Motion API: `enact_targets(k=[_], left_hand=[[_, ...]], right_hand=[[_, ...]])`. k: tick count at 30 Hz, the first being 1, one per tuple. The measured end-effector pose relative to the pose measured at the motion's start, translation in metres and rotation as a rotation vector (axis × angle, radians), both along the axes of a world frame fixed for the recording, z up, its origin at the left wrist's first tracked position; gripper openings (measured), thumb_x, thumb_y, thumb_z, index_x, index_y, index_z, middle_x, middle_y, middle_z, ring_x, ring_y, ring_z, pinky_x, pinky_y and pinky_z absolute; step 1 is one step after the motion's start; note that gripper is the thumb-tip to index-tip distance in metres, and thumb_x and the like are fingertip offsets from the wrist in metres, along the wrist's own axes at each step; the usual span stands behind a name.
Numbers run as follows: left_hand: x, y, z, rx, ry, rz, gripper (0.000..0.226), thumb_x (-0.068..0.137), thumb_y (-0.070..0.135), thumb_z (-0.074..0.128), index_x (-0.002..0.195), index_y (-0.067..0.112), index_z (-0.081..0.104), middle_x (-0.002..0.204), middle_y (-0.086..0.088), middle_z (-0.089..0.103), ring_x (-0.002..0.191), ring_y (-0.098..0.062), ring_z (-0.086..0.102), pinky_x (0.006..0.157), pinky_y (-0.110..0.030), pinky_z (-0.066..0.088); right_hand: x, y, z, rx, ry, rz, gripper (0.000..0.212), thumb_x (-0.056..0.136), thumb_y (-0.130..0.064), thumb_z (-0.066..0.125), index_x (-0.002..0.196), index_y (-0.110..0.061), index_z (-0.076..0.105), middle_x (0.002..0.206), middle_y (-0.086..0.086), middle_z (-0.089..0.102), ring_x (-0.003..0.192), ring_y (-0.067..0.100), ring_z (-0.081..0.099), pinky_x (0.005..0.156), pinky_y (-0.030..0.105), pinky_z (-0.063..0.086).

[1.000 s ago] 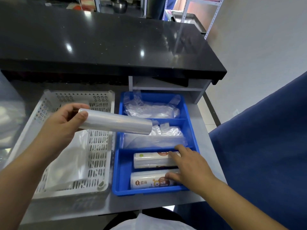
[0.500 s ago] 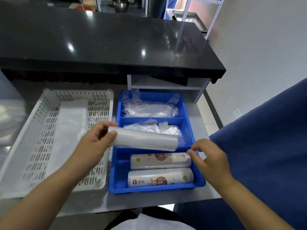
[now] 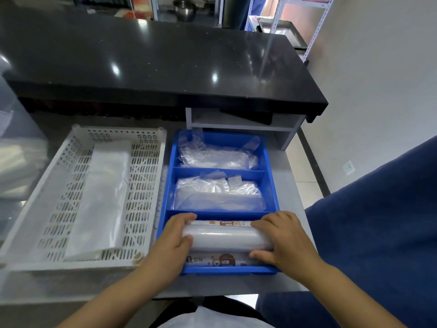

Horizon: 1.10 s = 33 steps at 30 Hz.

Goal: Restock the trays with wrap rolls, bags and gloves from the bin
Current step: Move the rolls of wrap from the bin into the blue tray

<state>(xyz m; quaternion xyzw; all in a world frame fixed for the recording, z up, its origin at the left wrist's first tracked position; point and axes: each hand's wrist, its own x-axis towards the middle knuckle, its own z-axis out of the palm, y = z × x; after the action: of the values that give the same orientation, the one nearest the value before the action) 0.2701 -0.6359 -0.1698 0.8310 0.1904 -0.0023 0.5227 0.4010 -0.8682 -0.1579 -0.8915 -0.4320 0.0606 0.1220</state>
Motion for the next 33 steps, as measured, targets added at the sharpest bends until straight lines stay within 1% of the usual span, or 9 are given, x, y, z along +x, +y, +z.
enact_targets(k=[3,5,9,13,17,20,22,26,33], left_hand=[[0.003,-0.012,-0.002,-0.01,0.002,0.013,0.048,0.092,0.008,0.049,0.132,0.03,0.034,0.133,0.015,0.03,0.112,0.004,0.037,0.09,-0.002,0.027],[0.007,-0.016,-0.001,-0.029,0.011,0.035,0.051,0.091,0.005,0.05,0.136,0.024,0.033,0.135,0.014,0.028,0.12,-0.002,0.033,0.1,-0.012,0.024],[0.013,-0.023,0.003,-0.034,0.014,0.052,0.05,0.089,-0.001,0.049,0.133,0.02,0.039,0.136,0.011,0.029,0.125,-0.005,0.031,0.105,-0.016,0.021],[0.009,-0.022,0.008,0.043,-0.06,0.128,0.047,0.086,-0.005,0.052,0.123,0.023,0.046,0.132,0.008,0.036,0.123,-0.004,0.034,0.099,-0.005,0.018],[-0.004,-0.005,0.025,0.222,-0.135,0.174,0.04,0.085,0.001,0.057,0.12,0.02,0.052,0.128,0.009,0.044,0.119,-0.002,0.039,0.094,0.004,0.017],[-0.019,0.02,0.049,0.354,-0.184,0.191,0.034,0.087,0.008,0.056,0.119,0.02,0.055,0.123,0.011,0.048,0.115,0.0,0.04,0.092,0.004,0.02],[-0.033,0.039,0.066,0.473,-0.21,0.217,0.032,0.088,0.012,0.056,0.119,0.02,0.056,0.122,0.009,0.051,0.114,-0.001,0.04,0.095,-0.004,0.023],[-0.076,0.08,0.098,0.792,-0.217,0.271,0.029,0.085,0.015,0.058,0.114,0.013,0.061,0.118,-0.004,0.061,0.113,-0.023,0.052,0.098,-0.033,0.034],[-0.183,0.16,0.141,1.129,-0.322,0.291,0.028,0.08,0.021,0.055,0.103,0.01,0.066,0.107,-0.008,0.065,0.102,-0.027,0.058,0.097,-0.035,0.032]], right_hand=[[0.003,-0.001,0.0,0.007,0.015,0.028,0.058,0.068,-0.064,0.061,0.114,-0.029,0.057,0.106,-0.011,0.061,0.099,0.012,0.053,0.09,0.024,0.032],[0.007,-0.002,0.001,0.017,0.036,0.043,0.057,0.069,-0.066,0.058,0.113,-0.03,0.056,0.107,-0.012,0.06,0.099,0.01,0.05,0.089,0.021,0.028],[0.016,0.004,0.006,0.047,0.049,0.088,0.053,0.075,-0.061,0.057,0.115,-0.027,0.057,0.11,-0.009,0.061,0.101,0.012,0.052,0.09,0.022,0.029],[0.022,0.028,0.015,0.036,0.037,0.171,0.045,0.081,-0.051,0.06,0.117,-0.024,0.058,0.111,-0.004,0.065,0.1,0.017,0.057,0.087,0.028,0.04],[0.016,0.066,0.033,0.042,-0.075,0.273,0.032,0.08,-0.037,0.07,0.108,-0.023,0.065,0.1,-0.004,0.07,0.088,0.018,0.063,0.077,0.033,0.052],[0.007,0.1,0.05,-0.01,-0.135,0.366,0.027,0.085,-0.033,0.063,0.11,-0.022,0.065,0.1,-0.001,0.069,0.09,0.022,0.062,0.076,0.035,0.05],[-0.002,0.123,0.059,-0.035,-0.15,0.429,0.028,0.091,-0.035,0.054,0.113,-0.022,0.063,0.106,0.0,0.067,0.097,0.023,0.058,0.082,0.036,0.047],[-0.032,0.171,0.075,-0.061,-0.288,0.512,0.027,0.093,-0.037,0.043,0.106,-0.022,0.062,0.1,-0.002,0.065,0.093,0.022,0.056,0.078,0.035,0.044],[-0.12,0.262,0.11,-0.066,-0.45,0.58,0.03,0.092,-0.038,0.043,0.107,-0.02,0.062,0.1,-0.002,0.065,0.092,0.021,0.056,0.075,0.034,0.047]])
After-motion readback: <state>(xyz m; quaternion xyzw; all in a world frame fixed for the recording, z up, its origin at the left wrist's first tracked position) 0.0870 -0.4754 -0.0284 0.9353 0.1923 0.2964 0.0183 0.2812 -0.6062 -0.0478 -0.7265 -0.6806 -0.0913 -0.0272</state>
